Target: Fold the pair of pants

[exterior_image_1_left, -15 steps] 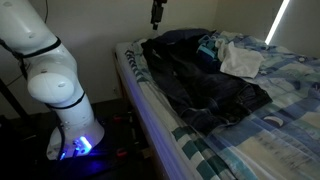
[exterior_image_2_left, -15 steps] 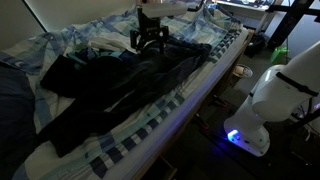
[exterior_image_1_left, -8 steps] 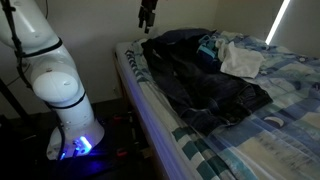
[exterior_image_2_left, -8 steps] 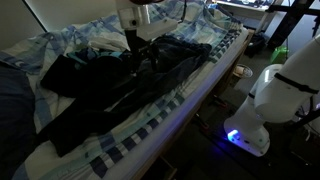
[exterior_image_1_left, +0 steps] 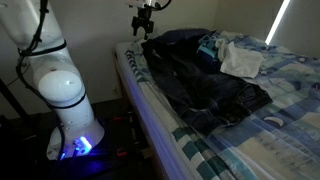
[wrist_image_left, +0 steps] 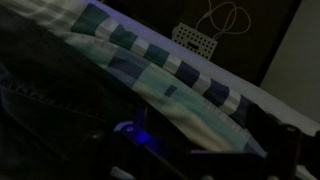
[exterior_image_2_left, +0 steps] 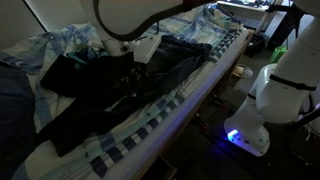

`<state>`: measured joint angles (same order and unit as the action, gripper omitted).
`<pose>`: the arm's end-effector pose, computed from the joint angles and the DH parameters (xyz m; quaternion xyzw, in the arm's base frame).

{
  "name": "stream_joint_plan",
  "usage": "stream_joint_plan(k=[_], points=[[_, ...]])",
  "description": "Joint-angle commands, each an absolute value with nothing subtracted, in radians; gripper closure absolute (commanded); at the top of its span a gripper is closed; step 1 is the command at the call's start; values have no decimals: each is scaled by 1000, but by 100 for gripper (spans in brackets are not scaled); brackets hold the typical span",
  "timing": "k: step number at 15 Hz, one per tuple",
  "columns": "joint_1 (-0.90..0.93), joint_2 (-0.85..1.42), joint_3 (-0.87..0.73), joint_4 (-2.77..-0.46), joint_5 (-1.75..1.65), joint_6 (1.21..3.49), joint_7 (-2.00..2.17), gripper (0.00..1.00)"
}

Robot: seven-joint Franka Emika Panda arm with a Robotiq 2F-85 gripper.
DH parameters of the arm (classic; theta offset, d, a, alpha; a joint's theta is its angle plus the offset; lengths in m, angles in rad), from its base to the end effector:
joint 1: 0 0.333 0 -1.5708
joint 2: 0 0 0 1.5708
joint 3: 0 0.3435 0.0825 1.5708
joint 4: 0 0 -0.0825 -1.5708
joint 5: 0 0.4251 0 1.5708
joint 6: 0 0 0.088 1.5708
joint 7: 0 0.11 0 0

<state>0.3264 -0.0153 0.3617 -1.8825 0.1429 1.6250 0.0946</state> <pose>0.4282 0.3726 0.5049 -0.9507 -0.2773 0.1376 0.0164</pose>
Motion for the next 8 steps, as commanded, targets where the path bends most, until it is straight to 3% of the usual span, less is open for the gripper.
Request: stream_joint_plan(k=[1,8], points=[[361,70,379,-1801,64,1581,-27,0],[394,95,389,-1811,28,1601,-149,0]])
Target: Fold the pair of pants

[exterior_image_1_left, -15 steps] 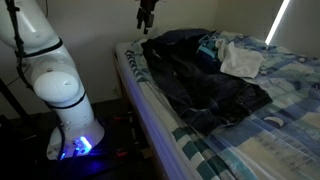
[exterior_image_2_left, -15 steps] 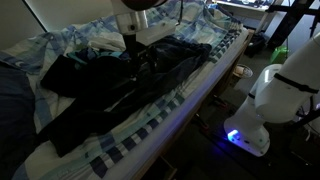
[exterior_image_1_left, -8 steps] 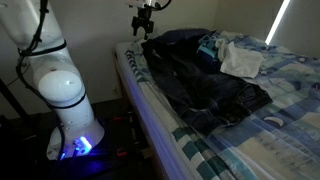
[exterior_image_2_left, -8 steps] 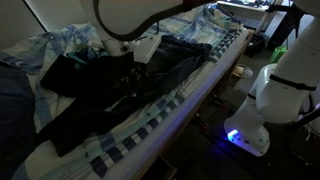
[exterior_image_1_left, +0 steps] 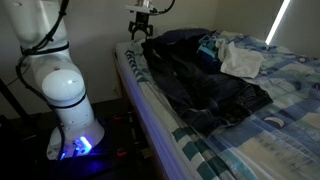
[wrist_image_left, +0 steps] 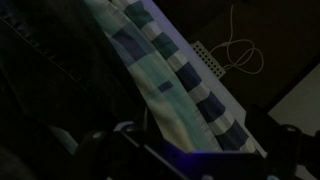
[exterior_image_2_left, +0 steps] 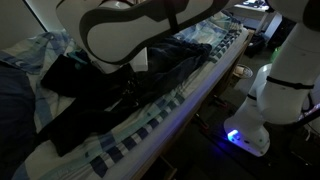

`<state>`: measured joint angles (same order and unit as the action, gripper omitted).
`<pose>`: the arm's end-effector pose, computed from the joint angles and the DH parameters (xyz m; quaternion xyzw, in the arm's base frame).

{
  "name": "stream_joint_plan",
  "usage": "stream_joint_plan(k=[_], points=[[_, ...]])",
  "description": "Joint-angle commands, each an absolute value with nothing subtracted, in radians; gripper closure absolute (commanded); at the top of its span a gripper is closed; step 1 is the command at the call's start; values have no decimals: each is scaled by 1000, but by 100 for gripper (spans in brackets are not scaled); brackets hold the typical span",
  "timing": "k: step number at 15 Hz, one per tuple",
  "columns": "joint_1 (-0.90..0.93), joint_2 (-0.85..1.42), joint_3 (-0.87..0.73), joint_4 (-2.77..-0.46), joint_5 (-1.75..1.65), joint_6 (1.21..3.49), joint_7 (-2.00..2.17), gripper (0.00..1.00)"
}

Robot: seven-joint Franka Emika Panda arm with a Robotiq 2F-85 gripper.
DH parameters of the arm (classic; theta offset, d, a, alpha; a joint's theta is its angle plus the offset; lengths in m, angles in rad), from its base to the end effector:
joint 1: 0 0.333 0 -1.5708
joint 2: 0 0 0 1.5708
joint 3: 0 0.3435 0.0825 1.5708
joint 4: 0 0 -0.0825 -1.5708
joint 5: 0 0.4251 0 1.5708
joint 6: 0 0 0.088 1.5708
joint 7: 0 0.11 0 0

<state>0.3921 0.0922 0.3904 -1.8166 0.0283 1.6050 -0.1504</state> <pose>0.4221 0.4155 0.4772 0.8832 0.4439 -0.1503 0.0162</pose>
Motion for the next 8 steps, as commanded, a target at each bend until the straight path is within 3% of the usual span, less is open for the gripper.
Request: stream_joint_plan(k=[1,8], points=[[394,96,389,-1811,28,1601,-149,0],[383,131,387,-1828,95,1740,-227,0]])
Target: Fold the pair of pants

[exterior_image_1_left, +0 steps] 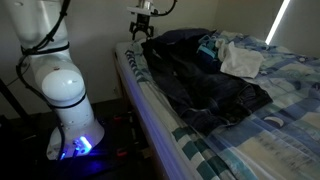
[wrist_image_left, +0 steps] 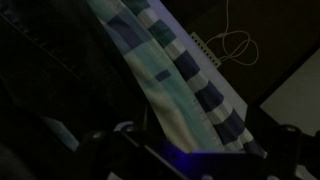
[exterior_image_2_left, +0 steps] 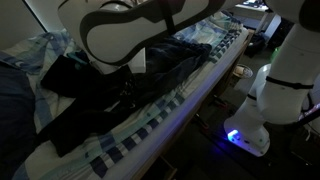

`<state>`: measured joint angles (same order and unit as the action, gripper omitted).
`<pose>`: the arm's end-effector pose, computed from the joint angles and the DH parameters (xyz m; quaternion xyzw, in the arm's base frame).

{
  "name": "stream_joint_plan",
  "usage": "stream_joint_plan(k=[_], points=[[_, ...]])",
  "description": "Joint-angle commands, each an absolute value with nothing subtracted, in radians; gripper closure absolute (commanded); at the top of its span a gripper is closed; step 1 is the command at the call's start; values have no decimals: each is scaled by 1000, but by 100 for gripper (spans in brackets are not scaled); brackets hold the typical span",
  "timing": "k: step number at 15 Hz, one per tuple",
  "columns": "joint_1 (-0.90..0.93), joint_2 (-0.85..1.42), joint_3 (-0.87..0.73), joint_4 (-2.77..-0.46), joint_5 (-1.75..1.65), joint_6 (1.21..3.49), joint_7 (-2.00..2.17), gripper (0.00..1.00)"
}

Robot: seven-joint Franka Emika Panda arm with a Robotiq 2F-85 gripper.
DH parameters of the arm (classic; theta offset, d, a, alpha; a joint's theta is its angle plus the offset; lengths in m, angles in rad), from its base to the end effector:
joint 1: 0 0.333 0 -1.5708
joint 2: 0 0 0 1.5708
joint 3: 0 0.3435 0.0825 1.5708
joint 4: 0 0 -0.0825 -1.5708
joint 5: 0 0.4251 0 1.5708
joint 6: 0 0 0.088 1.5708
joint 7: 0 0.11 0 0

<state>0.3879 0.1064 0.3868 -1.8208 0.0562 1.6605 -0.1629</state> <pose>0.4299 0.4194 0.4705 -0.8857 -0.4435 0.1374 0.0063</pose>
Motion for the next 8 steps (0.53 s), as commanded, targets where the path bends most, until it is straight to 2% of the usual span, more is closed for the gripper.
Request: stream_joint_plan(k=[1,8], points=[[386,146,389,-1829,94,1769,-247,0],[418,278,416,-1806,20,1853,-415,0]])
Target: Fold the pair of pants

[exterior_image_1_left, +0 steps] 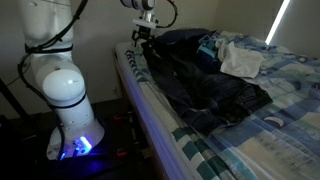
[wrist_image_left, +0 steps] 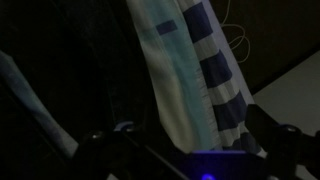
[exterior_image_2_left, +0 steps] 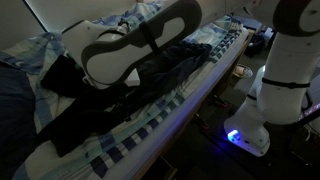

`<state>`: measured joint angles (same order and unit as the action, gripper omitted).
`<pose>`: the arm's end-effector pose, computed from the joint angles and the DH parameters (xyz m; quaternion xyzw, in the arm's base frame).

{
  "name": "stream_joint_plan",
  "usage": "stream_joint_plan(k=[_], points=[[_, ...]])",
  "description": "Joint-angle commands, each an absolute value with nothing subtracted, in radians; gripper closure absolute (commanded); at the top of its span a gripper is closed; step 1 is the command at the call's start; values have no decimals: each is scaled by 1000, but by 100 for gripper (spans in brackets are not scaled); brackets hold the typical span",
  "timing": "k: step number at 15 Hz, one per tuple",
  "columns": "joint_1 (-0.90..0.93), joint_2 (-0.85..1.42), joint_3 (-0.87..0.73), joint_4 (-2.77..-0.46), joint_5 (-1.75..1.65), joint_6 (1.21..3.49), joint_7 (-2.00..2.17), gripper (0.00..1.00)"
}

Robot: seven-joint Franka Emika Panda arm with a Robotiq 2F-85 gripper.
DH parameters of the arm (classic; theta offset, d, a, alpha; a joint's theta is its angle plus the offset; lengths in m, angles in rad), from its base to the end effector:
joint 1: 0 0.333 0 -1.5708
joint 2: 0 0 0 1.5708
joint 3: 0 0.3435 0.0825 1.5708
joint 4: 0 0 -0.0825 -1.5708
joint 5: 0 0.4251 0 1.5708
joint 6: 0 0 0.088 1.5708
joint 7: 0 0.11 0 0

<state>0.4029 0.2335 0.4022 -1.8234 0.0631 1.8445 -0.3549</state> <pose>0.4463 0.4529 0.4081 -0.8366 -0.5339 0.1113 0.0514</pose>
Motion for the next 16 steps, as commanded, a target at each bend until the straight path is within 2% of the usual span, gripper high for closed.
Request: stream_joint_plan(k=[1,16], points=[[423,294,423,-1798,6,1849,-433,0],[464,375,426,-1664,-180,1851,-483,0]])
